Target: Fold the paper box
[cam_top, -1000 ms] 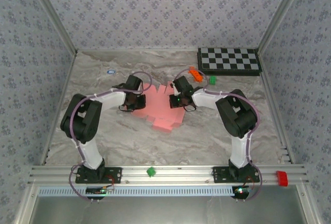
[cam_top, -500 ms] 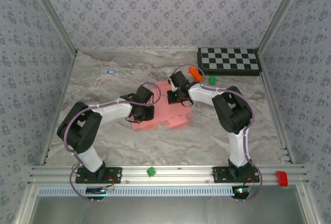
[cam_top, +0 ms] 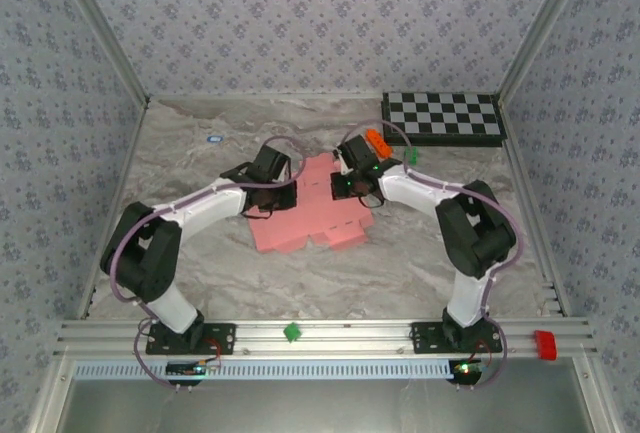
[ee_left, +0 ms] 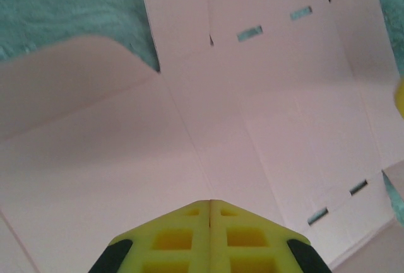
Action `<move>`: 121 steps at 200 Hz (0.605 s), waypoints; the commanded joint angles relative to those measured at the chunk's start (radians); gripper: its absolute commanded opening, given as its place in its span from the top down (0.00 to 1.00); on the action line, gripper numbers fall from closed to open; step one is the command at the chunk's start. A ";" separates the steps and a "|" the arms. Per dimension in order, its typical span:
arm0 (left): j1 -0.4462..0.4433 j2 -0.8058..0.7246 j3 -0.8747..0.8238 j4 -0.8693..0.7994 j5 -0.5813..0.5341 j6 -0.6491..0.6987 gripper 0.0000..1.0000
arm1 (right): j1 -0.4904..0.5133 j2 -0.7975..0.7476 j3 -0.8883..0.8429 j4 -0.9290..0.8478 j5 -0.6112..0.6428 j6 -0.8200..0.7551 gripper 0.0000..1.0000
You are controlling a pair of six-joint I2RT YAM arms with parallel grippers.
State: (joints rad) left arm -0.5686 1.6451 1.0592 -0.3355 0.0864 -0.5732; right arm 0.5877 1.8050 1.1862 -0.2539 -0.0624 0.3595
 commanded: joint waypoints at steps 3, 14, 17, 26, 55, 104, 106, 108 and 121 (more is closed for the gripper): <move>0.041 0.071 0.052 0.003 0.041 0.091 1.00 | -0.001 -0.029 -0.085 0.001 0.045 0.067 1.00; 0.049 0.095 0.066 0.008 0.051 0.116 1.00 | -0.002 -0.031 -0.114 0.012 0.054 0.090 1.00; 0.051 0.102 0.071 0.010 0.053 0.122 1.00 | -0.001 -0.031 -0.120 0.017 0.055 0.096 1.00; 0.053 0.120 0.080 0.012 0.057 0.137 1.00 | -0.002 -0.029 -0.134 0.039 0.055 0.112 1.00; 0.053 0.166 0.086 0.012 0.045 0.153 1.00 | 0.000 0.006 -0.148 0.068 0.039 0.148 1.00; 0.030 0.122 -0.028 0.020 -0.016 0.080 1.00 | 0.004 0.077 -0.090 0.043 0.041 0.154 1.00; 0.029 0.119 -0.033 0.019 -0.019 0.074 1.00 | 0.004 0.080 -0.085 0.040 0.041 0.154 1.00; 0.028 0.115 -0.039 0.019 -0.020 0.069 1.00 | 0.004 0.085 -0.083 0.039 0.041 0.153 1.00; 0.012 0.088 -0.085 0.031 -0.019 0.033 1.00 | 0.005 0.110 -0.053 0.030 0.034 0.143 1.00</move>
State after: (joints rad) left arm -0.5304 1.7969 1.0428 -0.2928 0.0952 -0.4770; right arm 0.5880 1.8511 1.0809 -0.1951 -0.0372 0.4938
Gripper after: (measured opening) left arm 0.046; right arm 0.053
